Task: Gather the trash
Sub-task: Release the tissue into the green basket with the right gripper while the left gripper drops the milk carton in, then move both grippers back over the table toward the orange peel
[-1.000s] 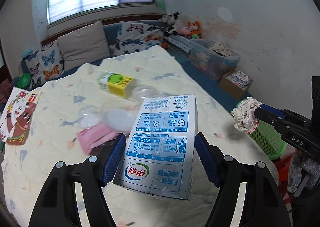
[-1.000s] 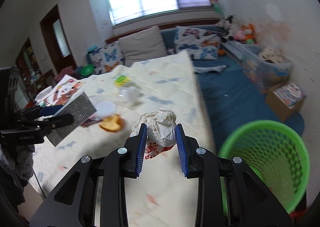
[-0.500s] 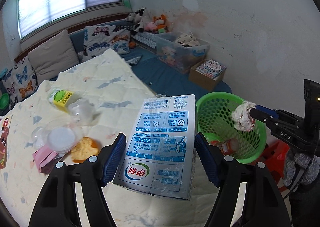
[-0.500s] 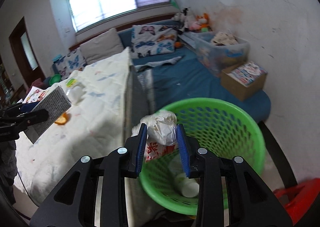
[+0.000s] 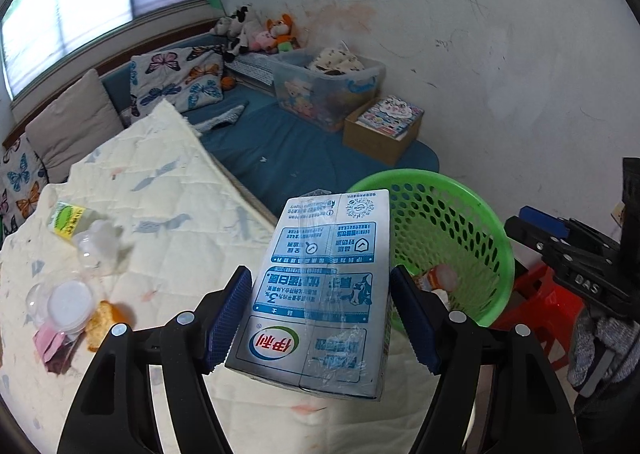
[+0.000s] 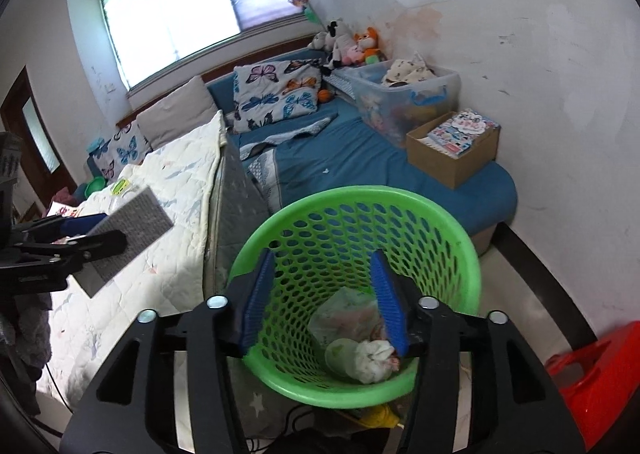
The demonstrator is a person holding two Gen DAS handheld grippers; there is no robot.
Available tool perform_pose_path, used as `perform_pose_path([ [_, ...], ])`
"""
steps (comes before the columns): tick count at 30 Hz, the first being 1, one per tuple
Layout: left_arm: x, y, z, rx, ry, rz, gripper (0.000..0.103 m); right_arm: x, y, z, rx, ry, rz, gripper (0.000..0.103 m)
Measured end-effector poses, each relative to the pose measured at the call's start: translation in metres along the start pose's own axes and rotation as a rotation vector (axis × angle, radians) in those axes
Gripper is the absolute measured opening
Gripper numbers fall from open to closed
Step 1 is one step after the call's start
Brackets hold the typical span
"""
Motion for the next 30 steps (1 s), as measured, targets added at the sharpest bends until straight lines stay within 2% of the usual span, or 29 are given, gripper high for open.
perform_pose_path([
  [3, 0.010, -0.003, -0.015, 0.012, 0.012, 0.015, 0.069, -0.008, 0.003, -0.007, 0.020, 0.004, -0.009, 0.062],
  [8, 0.029, -0.005, -0.042, 0.042, 0.038, 0.044, 0.070, -0.020, 0.009, -0.018, 0.051, 0.008, -0.017, 0.066],
  [19, 0.066, -0.003, -0.085, 0.078, 0.063, 0.104, 0.071, -0.033, 0.021, -0.038, 0.086, 0.028, -0.025, 0.068],
  [22, 0.069, -0.005, -0.089, 0.069, 0.073, 0.099, 0.080, -0.034, 0.023, -0.041, 0.096, 0.028, -0.023, 0.068],
  [25, 0.064, -0.004, -0.089, 0.052, 0.088, 0.090, 0.080, -0.035, 0.025, -0.039, 0.098, 0.024, -0.021, 0.068],
  [30, 0.045, 0.000, -0.073, 0.049, 0.061, 0.057, 0.080, -0.037, 0.022, -0.031, 0.081, 0.010, -0.019, 0.071],
])
Point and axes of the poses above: each gripper's, at about its wrist camera, not at the fingertips, and x roughly the way its jaws point, z to its left, y to its underside, the point moved 9 cm from there along x, roughly the way its jaws point, and after that the axes turned 2 degrees about -y, right-handed, at the moved point
